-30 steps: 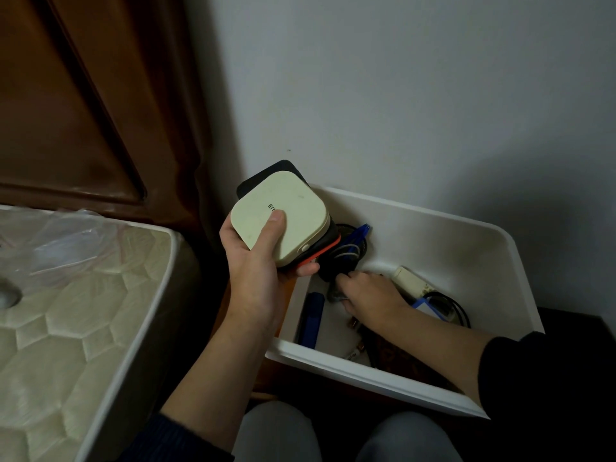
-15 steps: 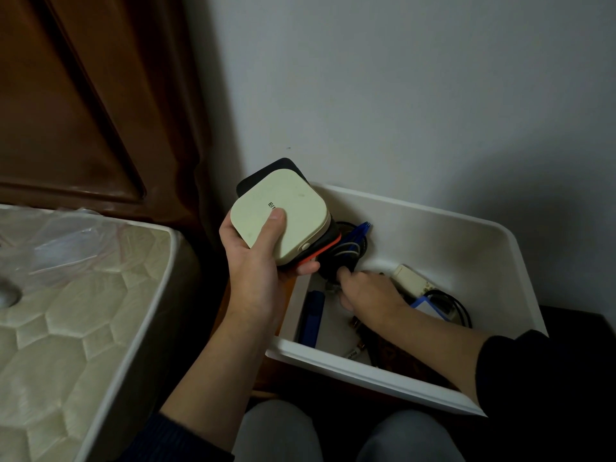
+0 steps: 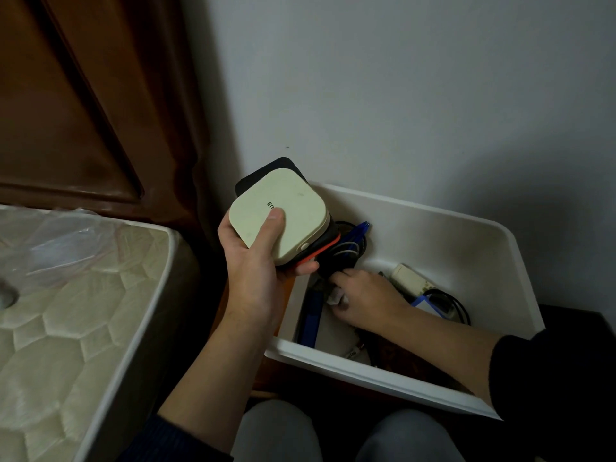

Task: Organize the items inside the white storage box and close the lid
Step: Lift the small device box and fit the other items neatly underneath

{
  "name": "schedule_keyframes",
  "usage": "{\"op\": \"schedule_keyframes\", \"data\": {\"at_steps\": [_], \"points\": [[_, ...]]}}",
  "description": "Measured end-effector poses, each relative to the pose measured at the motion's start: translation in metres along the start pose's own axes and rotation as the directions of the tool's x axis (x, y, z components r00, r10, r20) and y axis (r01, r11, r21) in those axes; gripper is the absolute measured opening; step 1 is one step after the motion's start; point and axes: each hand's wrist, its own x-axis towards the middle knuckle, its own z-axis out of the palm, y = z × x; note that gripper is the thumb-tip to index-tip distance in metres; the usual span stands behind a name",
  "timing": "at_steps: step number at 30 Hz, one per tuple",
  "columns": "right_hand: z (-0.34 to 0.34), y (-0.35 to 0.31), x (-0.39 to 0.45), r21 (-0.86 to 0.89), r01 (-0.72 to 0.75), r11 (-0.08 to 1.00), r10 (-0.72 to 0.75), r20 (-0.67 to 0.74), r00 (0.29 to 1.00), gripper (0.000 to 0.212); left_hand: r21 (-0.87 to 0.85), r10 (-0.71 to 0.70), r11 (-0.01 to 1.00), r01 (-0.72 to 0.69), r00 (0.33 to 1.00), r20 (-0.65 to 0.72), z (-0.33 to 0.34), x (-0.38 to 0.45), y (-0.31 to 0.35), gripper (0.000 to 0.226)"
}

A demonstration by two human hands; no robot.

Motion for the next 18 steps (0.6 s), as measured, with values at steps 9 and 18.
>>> {"op": "schedule_keyframes", "data": {"at_steps": [9,18], "points": [[0.001,-0.001,0.006,-0.036,0.038,0.999,-0.036,0.049,0.998,0.022,0.041,0.004,0.999,-0.004,1.0,0.0,0.002,-0.002,0.001,0.057],[-0.006,-0.001,0.009,0.001,0.026,1.0,-0.026,0.05,0.998,0.018,0.131,0.012,0.991,-0.014,1.0,0.016,0.003,-0.003,0.001,0.051]]}}
